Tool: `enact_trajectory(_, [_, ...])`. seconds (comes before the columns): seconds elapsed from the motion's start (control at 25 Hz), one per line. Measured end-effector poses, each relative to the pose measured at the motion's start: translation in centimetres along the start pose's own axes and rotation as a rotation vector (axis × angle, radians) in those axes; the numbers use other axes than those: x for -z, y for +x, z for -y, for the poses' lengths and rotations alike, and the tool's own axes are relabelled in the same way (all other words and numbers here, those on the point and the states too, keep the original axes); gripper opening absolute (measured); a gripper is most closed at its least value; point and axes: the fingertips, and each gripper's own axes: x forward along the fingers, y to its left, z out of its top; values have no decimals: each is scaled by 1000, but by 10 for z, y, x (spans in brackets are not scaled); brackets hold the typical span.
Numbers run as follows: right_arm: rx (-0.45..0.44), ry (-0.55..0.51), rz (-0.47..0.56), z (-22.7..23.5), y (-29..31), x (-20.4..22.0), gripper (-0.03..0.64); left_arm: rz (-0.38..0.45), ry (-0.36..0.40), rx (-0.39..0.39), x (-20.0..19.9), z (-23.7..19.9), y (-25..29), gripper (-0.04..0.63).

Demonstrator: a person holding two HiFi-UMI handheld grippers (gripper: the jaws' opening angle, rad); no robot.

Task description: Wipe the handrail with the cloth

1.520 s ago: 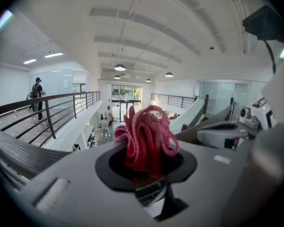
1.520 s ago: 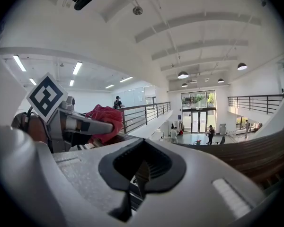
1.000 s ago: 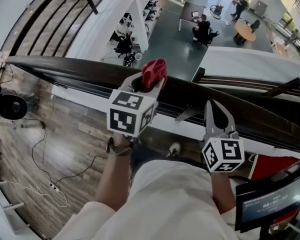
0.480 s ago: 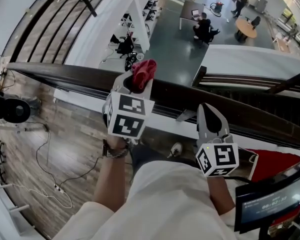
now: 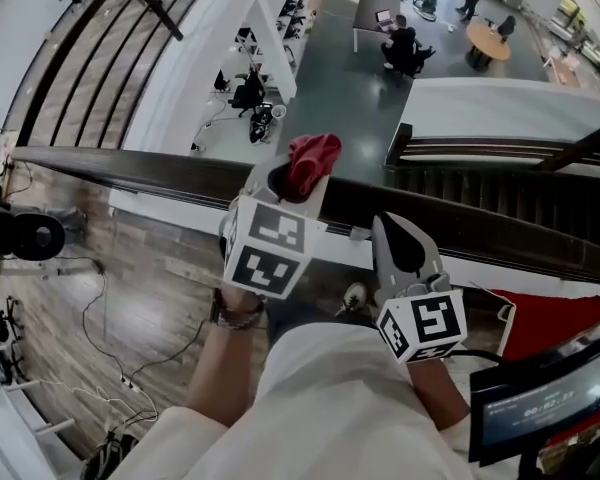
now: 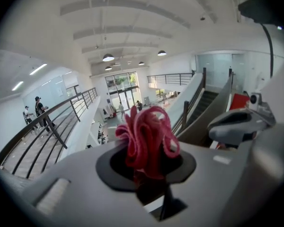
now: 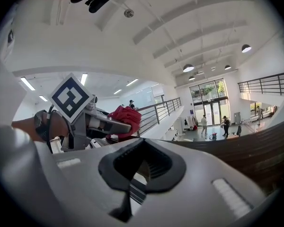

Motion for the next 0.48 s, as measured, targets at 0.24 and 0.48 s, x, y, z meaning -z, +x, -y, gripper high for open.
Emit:
enact_trajectory(0.24, [-15, 10, -17, -1, -3, -3, 3, -14, -6, 48, -9, 15, 1, 115])
enact_trajectory(0.48, [-18, 38, -47, -6, 7, 3, 3, -9, 34, 78, -5, 37, 8, 115])
